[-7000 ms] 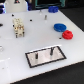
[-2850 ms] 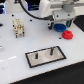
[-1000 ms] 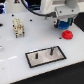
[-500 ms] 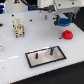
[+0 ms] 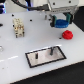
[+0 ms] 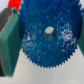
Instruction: Insert the blue gear onto the right peg, followed by the red gear
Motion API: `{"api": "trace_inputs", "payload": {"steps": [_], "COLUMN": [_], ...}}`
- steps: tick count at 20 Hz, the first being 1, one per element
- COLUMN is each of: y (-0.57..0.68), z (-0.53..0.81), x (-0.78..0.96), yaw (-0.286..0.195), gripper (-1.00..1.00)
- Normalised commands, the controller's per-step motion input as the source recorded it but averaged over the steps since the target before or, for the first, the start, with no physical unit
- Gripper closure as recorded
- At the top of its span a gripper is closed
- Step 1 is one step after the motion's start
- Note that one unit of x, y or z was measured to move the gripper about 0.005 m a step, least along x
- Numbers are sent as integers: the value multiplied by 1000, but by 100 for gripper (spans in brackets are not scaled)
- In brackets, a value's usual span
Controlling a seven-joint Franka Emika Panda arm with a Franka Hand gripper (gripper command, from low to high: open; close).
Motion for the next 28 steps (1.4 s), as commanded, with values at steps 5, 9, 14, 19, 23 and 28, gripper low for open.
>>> {"api": "trace_inputs", "payload": {"steps": [5, 9, 14, 19, 23, 28], "y": [-235, -251, -276, -274, -242, -192], "z": [242, 219, 160, 64, 7, -15], "x": [812, 817, 745, 616, 484, 324], "yaw": [0, 0, 0, 0, 0, 0], "gripper": [100, 100, 100, 100, 100, 100]}}
